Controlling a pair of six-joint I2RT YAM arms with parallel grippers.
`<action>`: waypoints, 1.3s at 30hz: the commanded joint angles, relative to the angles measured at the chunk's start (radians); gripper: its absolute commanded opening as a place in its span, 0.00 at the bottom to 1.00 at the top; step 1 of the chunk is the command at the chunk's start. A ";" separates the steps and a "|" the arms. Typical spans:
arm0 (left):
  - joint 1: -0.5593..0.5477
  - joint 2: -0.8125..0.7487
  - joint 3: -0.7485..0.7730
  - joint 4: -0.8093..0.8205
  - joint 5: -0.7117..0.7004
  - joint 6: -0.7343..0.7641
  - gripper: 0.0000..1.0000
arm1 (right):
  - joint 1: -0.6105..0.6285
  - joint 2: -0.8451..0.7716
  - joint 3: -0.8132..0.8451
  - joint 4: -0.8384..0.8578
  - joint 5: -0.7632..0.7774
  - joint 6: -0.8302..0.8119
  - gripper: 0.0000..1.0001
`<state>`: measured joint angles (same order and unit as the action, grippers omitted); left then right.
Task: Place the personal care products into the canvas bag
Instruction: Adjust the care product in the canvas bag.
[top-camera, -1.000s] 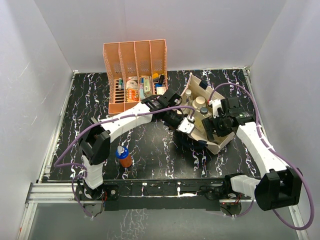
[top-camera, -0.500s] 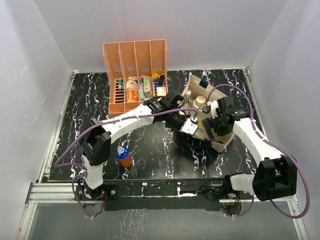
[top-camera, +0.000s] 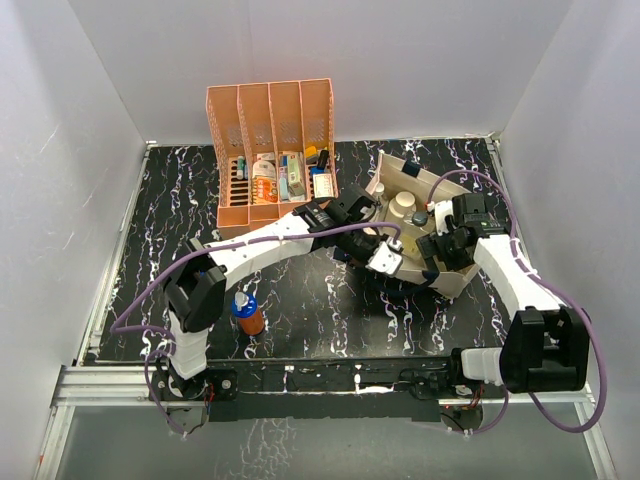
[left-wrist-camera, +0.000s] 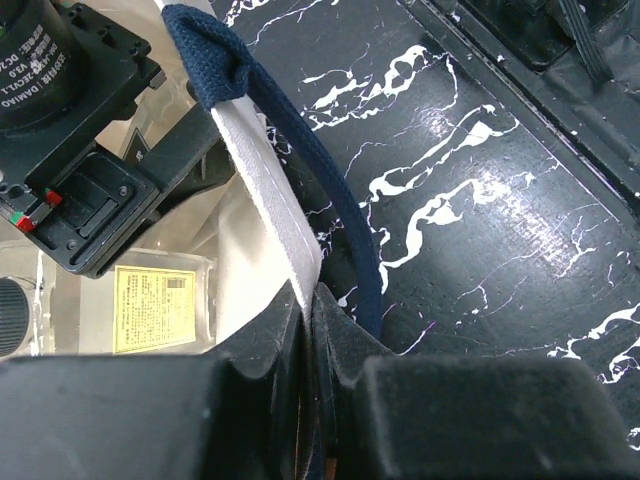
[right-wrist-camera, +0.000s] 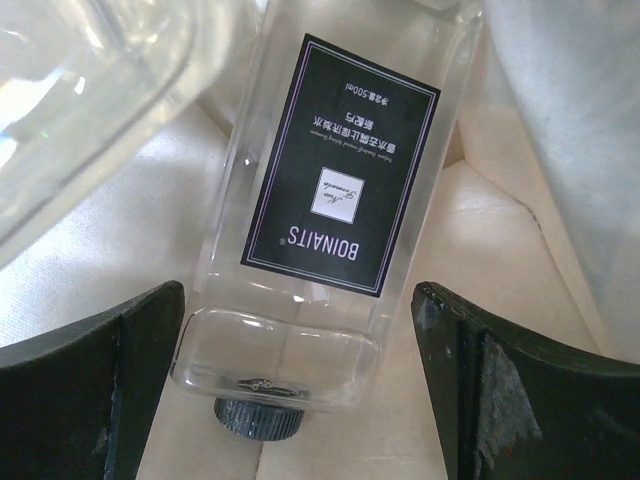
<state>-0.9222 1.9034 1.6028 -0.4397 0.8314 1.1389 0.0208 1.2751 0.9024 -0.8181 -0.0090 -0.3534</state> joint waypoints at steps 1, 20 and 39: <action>0.006 0.009 -0.001 -0.027 0.026 -0.009 0.06 | -0.047 0.041 -0.011 0.020 0.056 -0.048 1.00; 0.003 0.030 0.008 0.033 0.025 -0.067 0.06 | -0.149 0.077 -0.054 0.122 -0.062 -0.154 0.99; 0.003 0.041 0.015 0.068 0.020 -0.106 0.05 | -0.209 0.163 -0.127 0.230 -0.151 -0.206 0.99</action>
<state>-0.9356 1.9423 1.6032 -0.3443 0.8536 1.0458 -0.1555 1.3815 0.8021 -0.6167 -0.1955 -0.5072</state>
